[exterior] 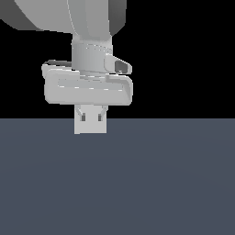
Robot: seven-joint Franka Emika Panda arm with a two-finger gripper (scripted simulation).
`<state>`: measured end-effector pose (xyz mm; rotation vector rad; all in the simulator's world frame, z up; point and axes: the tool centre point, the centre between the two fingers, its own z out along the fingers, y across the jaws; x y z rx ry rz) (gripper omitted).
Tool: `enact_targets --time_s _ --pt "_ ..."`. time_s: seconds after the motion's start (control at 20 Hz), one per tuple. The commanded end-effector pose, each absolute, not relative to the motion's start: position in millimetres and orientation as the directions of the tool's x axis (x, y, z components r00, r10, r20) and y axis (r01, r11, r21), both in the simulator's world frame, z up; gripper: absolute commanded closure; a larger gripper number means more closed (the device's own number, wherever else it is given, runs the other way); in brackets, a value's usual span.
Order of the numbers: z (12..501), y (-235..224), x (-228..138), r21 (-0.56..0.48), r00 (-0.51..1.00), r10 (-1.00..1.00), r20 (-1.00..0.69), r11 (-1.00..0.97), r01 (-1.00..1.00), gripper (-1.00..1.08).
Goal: Plug the charger into the wall socket.
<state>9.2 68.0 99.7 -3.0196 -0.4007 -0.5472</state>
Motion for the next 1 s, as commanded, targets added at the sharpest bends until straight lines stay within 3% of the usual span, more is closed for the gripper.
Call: enact_targets --time_s 0.0,0.95 --pt "100 69 13 0.0 0.904 0.244 0.351 -0.965 0.261 1.08" --pt "100 80 55 0.0 0.904 0.244 0.351 -0.965 0.261 1.08"
